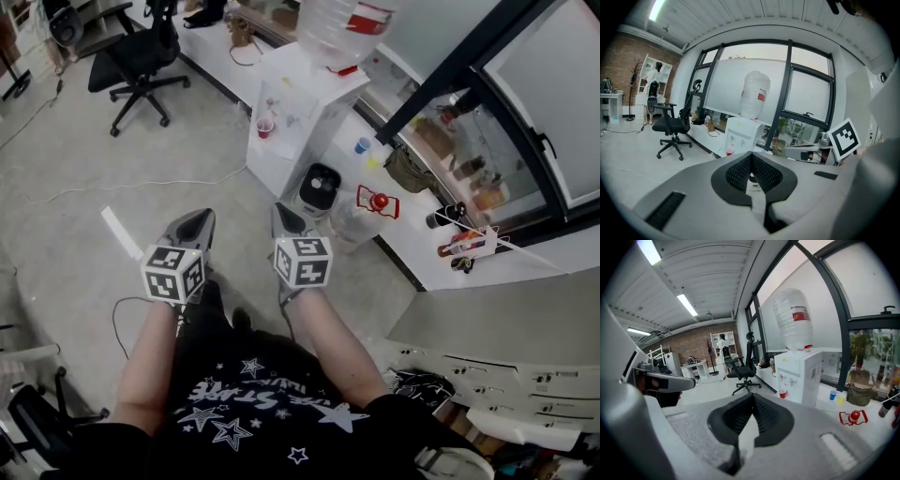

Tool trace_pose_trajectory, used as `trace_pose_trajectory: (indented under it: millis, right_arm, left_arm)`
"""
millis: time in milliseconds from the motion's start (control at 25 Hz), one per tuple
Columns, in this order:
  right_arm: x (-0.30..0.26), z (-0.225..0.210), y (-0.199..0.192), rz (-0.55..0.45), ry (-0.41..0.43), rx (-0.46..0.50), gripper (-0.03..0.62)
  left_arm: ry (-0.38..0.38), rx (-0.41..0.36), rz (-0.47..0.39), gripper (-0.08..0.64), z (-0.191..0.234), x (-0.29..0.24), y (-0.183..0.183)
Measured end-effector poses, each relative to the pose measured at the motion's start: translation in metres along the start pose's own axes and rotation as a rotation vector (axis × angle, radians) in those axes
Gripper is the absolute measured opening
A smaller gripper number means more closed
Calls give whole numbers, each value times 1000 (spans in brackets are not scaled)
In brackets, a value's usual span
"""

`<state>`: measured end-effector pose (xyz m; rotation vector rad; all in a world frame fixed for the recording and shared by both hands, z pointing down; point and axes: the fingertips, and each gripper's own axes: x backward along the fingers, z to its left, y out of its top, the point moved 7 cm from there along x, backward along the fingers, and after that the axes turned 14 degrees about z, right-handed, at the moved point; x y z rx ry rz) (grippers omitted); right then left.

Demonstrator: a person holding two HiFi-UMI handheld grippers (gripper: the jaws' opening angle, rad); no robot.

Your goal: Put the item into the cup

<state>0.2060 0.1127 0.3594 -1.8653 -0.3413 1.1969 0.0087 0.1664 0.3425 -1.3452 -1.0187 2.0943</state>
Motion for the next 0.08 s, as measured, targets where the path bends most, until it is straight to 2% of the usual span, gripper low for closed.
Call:
trace_pose_trajectory:
  millis: [80]
  right_arm:
    - [-1,2,-3,3,-9,5,0]
  left_arm:
    - [0,6,3,6,2,0,-4]
